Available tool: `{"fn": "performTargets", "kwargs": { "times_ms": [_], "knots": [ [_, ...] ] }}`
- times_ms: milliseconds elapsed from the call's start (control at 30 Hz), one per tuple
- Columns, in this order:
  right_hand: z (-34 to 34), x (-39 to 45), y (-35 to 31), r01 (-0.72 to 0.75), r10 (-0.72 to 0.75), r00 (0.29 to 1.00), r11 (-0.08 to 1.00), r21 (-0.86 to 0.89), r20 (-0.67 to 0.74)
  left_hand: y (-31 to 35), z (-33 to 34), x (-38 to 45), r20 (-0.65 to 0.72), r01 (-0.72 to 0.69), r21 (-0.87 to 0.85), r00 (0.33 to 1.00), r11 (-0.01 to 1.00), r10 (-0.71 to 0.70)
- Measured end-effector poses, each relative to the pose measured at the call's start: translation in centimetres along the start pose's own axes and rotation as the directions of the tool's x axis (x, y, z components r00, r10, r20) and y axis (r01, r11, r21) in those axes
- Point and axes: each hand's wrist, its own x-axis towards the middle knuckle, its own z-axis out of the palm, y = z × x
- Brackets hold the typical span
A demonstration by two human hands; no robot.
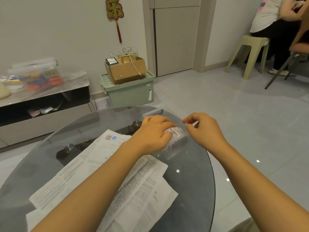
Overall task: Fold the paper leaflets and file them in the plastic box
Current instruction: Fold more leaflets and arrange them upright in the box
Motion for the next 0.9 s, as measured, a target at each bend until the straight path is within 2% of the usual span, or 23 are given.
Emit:
{"fn": "performTargets", "kwargs": {
  "times_ms": [167,433,633,833,900],
  "knots": [
    [0.3,-1.8,-2.1,0.082,-0.084,0.994,0.996,0.040,0.065,1.1,-0.8,-5.2,-0.099,0.108,-0.092,0.988,0.990,-0.117],
    [3.9,-7.3,-5.4,0.216,-0.216,0.924,0.976,0.036,0.316,2.6,0.0,-14.5,-0.095,0.412,-0.130,0.900,0.902,-0.425],
    [5.9,-9.4,-5.9,0.360,-0.307,0.848,0.932,-0.046,0.431,1.8,1.4,-17.6,0.032,0.601,0.083,0.796,0.795,-0.605],
    [6.6,-10.9,-5.5,0.381,-0.287,0.809,0.920,-0.087,0.514,-0.1,3.0,-20.1,0.125,0.705,0.221,0.665,0.674,-0.736],
    [6.9,-11.3,-5.6,0.384,-0.277,0.788,0.919,-0.087,0.550,-0.8,3.1,-20.8,0.152,0.704,0.232,0.656,0.671,-0.740]
  ]
}}
